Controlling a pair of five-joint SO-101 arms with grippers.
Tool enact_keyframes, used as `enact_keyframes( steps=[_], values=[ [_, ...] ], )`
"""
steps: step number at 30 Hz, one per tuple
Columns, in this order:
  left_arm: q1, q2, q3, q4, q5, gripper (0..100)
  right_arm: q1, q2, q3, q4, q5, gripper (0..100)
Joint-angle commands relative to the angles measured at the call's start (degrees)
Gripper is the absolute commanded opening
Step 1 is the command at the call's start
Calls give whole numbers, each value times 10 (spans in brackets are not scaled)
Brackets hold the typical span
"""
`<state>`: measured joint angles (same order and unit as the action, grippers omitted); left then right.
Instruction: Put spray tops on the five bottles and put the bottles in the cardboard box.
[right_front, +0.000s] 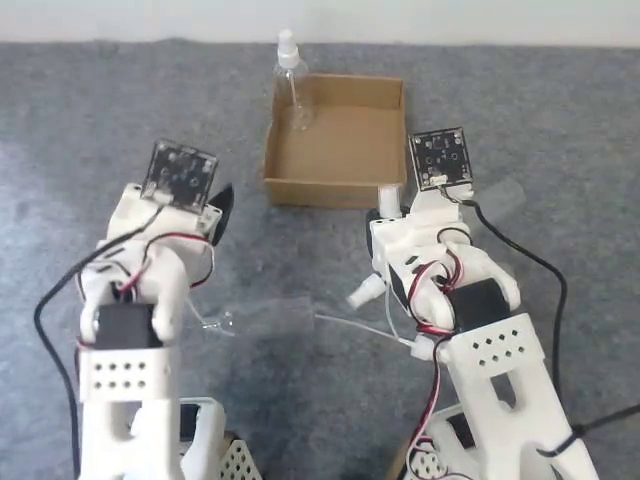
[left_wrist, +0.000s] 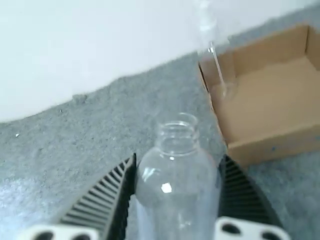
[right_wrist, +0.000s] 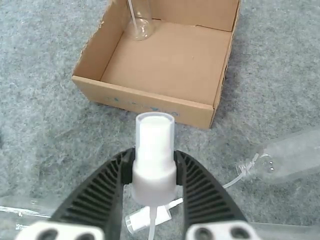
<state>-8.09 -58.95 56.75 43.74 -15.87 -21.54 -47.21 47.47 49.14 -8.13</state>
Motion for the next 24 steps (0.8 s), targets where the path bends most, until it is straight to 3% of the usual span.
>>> enact_keyframes(
  steps=[1, 5, 14, 24],
  values=[
    [6, -50, 46, -80, 56, 217, 9, -22, -5, -11, -1, 33],
    [41, -92, 106, -127, 99, 217, 9, -22, -5, -11, -1, 33],
    [122, -202, 182, -132, 164, 217, 9, -22, -5, -11, -1, 33],
    [145, -391, 303, -127, 170, 218, 9, -106, 1, 2, -3, 33]
  ],
)
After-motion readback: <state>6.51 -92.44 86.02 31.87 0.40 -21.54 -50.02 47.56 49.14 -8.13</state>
